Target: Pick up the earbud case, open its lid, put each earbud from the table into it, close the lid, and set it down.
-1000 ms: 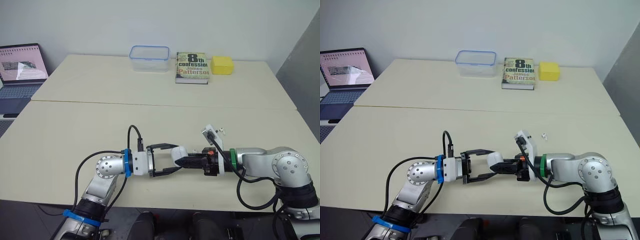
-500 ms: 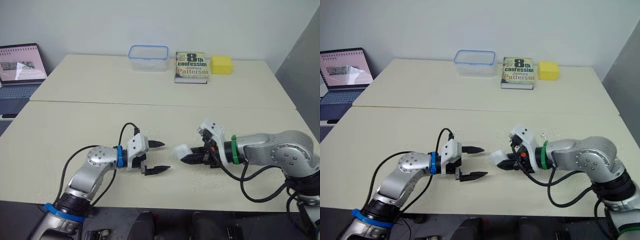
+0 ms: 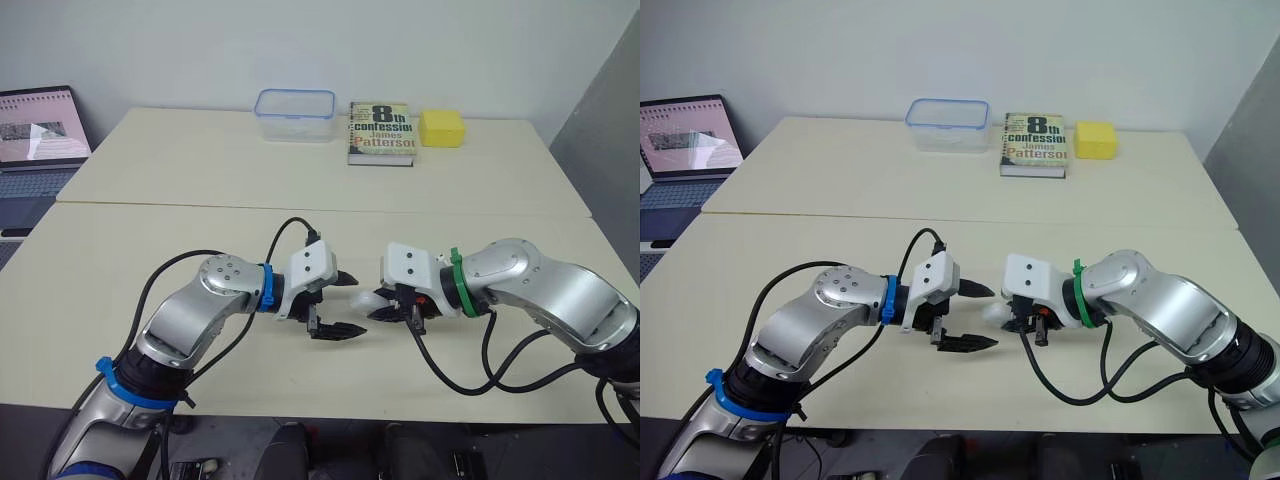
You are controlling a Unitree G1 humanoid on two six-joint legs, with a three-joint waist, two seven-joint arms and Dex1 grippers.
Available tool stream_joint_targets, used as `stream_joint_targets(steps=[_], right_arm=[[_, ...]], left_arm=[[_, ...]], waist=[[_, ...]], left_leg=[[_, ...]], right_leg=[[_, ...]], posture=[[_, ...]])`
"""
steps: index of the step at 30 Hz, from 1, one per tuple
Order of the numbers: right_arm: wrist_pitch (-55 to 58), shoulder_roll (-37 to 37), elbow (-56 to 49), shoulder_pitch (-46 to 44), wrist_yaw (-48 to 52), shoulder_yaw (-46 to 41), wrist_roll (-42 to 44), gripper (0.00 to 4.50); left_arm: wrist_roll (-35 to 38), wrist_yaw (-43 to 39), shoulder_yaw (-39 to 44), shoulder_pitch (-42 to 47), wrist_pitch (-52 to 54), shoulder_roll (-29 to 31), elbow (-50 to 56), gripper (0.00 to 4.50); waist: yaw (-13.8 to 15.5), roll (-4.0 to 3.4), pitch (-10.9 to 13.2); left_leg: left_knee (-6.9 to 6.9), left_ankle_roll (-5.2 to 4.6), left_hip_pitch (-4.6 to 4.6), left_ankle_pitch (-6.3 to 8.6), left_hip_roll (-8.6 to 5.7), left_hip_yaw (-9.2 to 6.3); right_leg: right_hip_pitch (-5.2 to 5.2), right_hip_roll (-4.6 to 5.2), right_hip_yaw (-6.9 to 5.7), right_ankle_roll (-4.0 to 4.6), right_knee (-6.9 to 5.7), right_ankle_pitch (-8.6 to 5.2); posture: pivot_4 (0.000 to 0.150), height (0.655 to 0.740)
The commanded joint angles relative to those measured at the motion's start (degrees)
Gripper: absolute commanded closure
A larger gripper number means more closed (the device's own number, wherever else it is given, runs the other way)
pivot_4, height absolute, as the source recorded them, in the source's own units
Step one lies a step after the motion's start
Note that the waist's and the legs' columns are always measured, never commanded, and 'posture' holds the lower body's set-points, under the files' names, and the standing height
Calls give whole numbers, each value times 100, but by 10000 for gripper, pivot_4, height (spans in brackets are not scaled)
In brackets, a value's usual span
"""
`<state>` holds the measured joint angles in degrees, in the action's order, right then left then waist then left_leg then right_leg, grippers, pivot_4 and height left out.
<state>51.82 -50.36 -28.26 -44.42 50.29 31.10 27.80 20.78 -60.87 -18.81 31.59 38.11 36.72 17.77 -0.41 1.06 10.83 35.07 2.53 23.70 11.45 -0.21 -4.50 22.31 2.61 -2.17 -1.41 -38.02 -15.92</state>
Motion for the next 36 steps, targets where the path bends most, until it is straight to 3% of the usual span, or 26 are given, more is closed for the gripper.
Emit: stream_joint_targets(steps=[1,9,14,22,30,36], right_arm=[[-91,54,-58,-134,211,-121,-242,37119],[0,188,-112,-91,412,-209,-505,37118],[3,237,-133,-64,474,-219,-611,37118],[-38,315,-153,10,563,-201,-772,37119],[-234,294,-227,207,741,-154,-936,37119],[-566,1,-181,366,914,-283,-1215,16113]], left_arm=[[-147,-95,-52,162,-214,36,50,0],[-230,-207,-60,286,-351,-9,-128,0],[-176,-329,-32,300,-402,0,-151,11744],[-184,-295,-53,258,-350,-92,-61,37352],[-287,-205,-120,157,-269,-147,-10,37410],[-189,-87,4,24,-32,-106,69,37411]], waist=[[0,0,0],[-1,0,0],[-1,0,0],[-2,0,0],[-2,0,0],[-2,0,0]], left_leg=[[1,0,0,0,0,0],[4,0,0,0,-1,1],[4,0,0,0,-1,0],[11,0,0,0,-1,0],[14,0,0,0,-1,0],[17,0,0,0,-2,2]], right_leg=[[0,0,1,0,0,0],[0,0,2,0,-2,0],[0,1,2,1,-4,0],[-1,1,2,1,-8,1],[-1,1,3,1,-12,1],[-2,2,5,1,-13,1]], posture=[[1500,7400],[1500,7400],[1500,7400],[1500,7400],[1500,7400],[1500,7400]])
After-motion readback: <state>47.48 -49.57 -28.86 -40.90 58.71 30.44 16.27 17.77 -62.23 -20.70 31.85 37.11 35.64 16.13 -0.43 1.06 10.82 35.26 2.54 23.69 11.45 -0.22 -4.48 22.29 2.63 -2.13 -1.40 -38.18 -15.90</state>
